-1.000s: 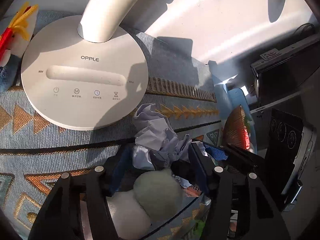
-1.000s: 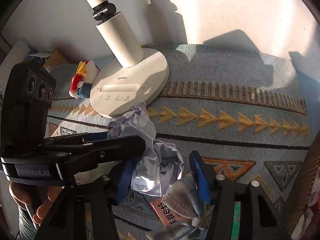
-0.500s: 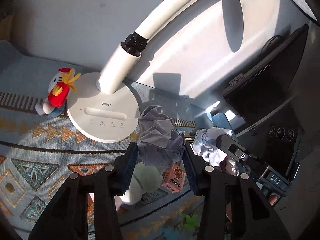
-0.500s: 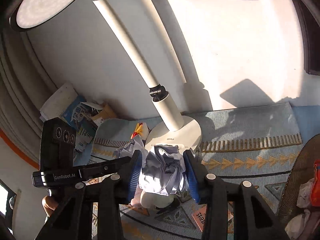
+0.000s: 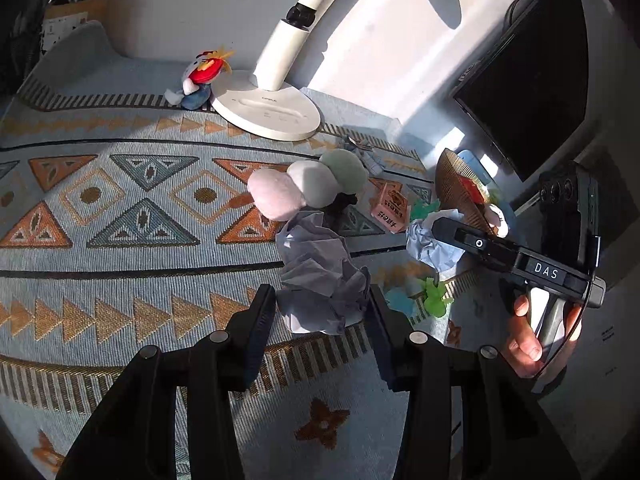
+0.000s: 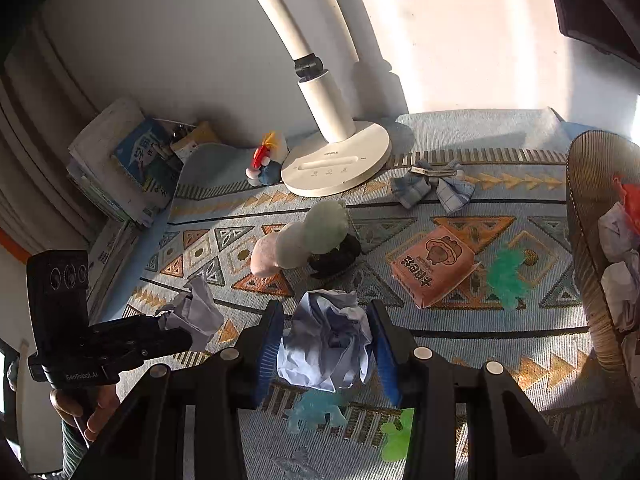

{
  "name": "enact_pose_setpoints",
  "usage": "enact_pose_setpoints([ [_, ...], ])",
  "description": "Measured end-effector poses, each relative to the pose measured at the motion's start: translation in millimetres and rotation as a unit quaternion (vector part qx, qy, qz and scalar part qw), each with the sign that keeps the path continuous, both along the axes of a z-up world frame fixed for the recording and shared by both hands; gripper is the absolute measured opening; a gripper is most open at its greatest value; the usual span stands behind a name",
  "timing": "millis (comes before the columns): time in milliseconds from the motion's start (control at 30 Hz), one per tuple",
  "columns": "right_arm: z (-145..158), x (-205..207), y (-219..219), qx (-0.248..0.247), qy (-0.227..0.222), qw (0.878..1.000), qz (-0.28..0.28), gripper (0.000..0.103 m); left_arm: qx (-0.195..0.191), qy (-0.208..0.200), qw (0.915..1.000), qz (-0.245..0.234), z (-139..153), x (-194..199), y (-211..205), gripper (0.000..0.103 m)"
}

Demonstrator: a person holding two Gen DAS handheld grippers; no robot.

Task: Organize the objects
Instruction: 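Carry both crumpled papers into the brown bowl and open both grippers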

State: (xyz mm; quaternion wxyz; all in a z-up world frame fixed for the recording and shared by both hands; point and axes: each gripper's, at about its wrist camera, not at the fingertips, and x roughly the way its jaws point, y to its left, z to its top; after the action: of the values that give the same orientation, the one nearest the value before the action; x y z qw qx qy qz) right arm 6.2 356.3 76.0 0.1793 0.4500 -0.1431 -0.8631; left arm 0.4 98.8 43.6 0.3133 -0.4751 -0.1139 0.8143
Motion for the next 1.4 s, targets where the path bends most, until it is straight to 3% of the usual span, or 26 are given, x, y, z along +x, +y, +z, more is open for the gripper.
enact_pose_setpoints([
  [133,-30.2,-7.8,3.8,0.027,-0.023,0.999,-0.015,0.043,-0.009,0.012,0.9999,-0.001,-14.4,2.4,8.1,0.042],
  [200,-35.1,-4.4,7.7,0.003,-0.016,1.000,-0.010,0.045,0.000,0.015,0.9999,-0.001,-21.0,3.7,9.4,0.042],
  [333,-41.0,3.6,9.5,0.011,0.005,0.999,-0.035,0.077,0.025,0.017,0.9996,0.004,-31.1,6.2,8.1,0.044],
  [400,-45.0,5.2,9.2,0.014,0.007,0.999,-0.035,0.077,0.033,0.028,0.9990,0.010,-28.6,10.5,4.2,0.045],
  [500,-42.0,8.3,8.3,0.013,0.017,0.999,-0.030,0.077,0.056,-0.005,0.9984,0.007,-37.0,3.1,1.1,0.045],
  [600,-44.1,7.9,7.7,0.016,0.013,0.999,-0.031,0.077,0.076,-0.009,0.9969,0.015,-38.7,2.2,-4.2,0.045],
  [900,-43.8,11.0,9.7,0.012,0.016,0.999,-0.034,0.077,0.090,-0.020,0.9954,0.028,-42.5,1.2,-8.4,0.045],
  [933,-43.2,11.9,8.3,0.021,0.019,0.999,-0.038,0.074,0.090,-0.019,0.9954,0.029,-42.4,1.5,-8.2,0.045],
  [1000,-43.4,13.1,4.5,0.026,0.024,0.999,-0.030,0.048,0.084,-0.014,0.9959,0.029,-41.9,2.6,-7.2,0.045],
  [1033,-43.2,13.7,1.9,0.030,0.026,0.999,-0.023,0.044,0.079,-0.011,0.9964,0.029,-41.2,3.3,-5.6,0.045],
  [1167,-33.3,24.8,-7.3,0.070,0.060,0.995,-0.030,0.043,0.044,0.006,0.9985,0.032,-36.6,7.2,1.7,0.045],
  [1267,-20.4,34.4,-0.3,0.064,0.065,0.995,-0.034,0.043,0.010,0.015,0.9996,0.020,-25.5,9.3,16.6,0.044],
  [1400,33.7,53.4,36.4,0.071,0.113,0.988,-0.074,0.043,0.014,0.067,0.9974,-0.023,27.3,8.8,56.2,0.045],
])
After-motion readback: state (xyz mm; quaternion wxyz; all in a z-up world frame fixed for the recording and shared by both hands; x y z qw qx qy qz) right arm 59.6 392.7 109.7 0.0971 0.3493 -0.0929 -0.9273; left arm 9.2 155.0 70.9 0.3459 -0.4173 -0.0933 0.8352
